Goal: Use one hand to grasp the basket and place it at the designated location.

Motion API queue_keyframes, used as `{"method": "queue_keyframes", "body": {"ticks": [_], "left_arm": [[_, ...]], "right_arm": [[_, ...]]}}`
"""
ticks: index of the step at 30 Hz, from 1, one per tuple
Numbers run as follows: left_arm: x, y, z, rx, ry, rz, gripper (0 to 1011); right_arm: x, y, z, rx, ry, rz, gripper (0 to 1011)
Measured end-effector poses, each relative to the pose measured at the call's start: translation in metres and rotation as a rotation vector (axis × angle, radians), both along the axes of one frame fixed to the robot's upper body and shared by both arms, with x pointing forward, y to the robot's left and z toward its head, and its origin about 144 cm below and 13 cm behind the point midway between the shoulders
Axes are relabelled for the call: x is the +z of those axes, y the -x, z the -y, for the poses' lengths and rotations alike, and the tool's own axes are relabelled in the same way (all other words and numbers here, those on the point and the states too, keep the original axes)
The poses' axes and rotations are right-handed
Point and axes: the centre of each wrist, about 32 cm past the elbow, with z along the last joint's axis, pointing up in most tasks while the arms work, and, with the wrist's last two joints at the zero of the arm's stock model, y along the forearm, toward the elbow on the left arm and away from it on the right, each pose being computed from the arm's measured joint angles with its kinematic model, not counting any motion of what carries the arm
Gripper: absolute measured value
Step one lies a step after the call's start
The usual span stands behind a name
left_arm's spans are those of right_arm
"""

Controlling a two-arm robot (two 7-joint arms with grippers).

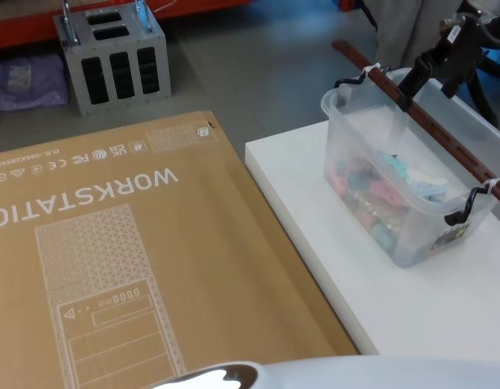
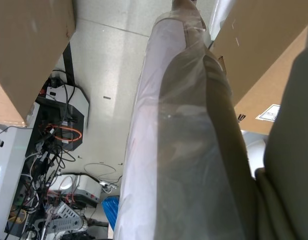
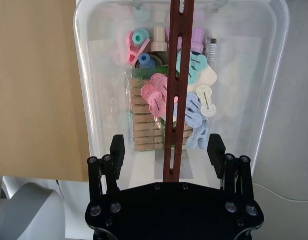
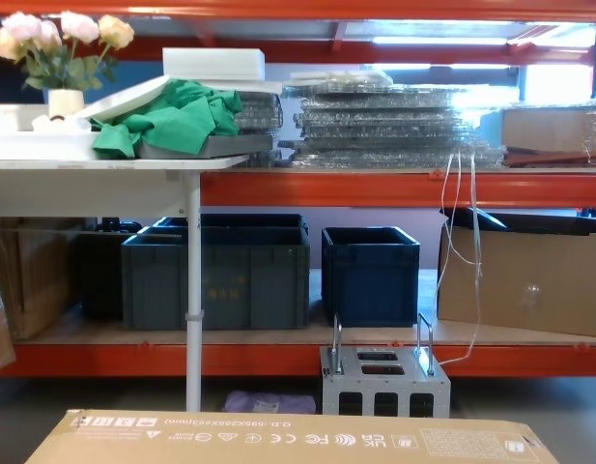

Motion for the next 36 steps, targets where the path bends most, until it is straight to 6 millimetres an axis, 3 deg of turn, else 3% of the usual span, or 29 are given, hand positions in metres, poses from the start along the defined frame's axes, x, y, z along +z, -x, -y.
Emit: {"method": "queue_keyframes", "body": {"ticks": [32,36], "left_arm": [[0.000,0.000,0.000,0.000,0.000,0.000,0],[0.000,0.000,0.000,0.000,0.000,0.000,0]], "right_arm": [[0.000,0.000,0.000,0.000,0.000,0.000,1001],[-0.012,-0.007,0.001,-0.011,0.022,-0.022,1001]]}}
